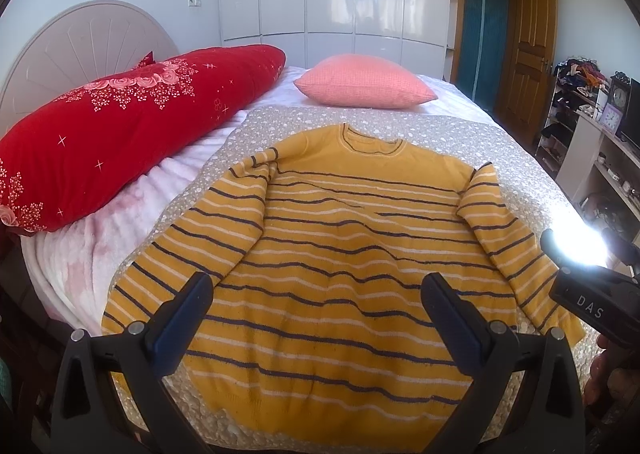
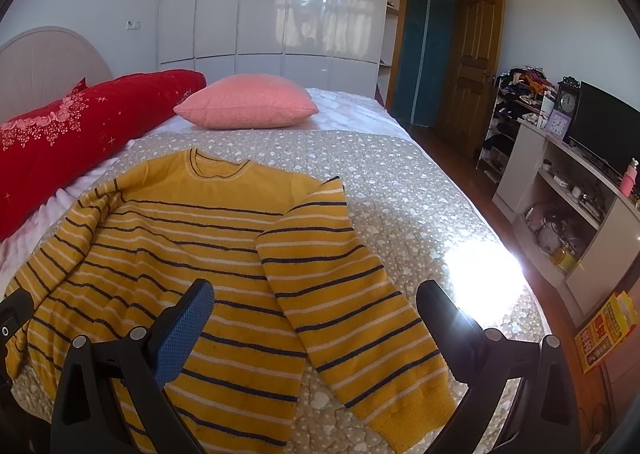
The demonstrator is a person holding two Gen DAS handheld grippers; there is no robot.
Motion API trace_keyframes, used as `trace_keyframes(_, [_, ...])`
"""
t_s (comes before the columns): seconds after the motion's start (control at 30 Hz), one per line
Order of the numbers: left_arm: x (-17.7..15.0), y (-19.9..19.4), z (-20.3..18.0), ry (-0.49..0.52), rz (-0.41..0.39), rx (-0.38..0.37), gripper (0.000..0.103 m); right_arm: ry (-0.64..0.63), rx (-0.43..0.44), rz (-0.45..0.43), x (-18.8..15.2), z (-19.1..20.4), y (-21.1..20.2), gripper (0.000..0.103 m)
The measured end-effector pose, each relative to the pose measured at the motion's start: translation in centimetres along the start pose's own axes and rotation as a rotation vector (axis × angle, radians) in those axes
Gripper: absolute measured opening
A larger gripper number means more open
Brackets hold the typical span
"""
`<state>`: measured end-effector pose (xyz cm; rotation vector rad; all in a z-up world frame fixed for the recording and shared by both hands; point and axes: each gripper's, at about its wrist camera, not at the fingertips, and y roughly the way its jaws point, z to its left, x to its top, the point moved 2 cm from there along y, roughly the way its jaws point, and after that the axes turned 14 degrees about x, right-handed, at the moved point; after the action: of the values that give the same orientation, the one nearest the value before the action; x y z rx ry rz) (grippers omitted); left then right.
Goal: Fold small clothes
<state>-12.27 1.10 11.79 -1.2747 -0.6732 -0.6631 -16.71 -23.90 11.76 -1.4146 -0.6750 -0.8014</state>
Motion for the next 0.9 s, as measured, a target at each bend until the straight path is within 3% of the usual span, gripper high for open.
trace_keyframes(0.33, [0.1, -1.0, 2.0, -0.086, -0.008, 0.022, 0.103, -0.029, 0.023, 0.022, -0.2, 1.1, 0.3, 0.102])
trace_keyframes(0.53, [0.1, -2.6, 5.2, -0.189, -0.028, 0.001, 0.103, -0.098, 0.041, 0.039, 0.0, 4.3, 1.0, 0.102])
trace_keyframes(0.77, [-0.1, -3.2, 9.8, -0.306, -0.042, 0.034, 0.103, -0.164, 0.059, 0.029, 0.5, 7.6, 0.9, 0.102])
trace_keyframes(0.9, [-0.6, -2.6, 10.8, -0.318, -0.028, 0.057, 0.103, -0.17, 0.064, 0.036, 0.4, 8.4, 0.8, 0.102])
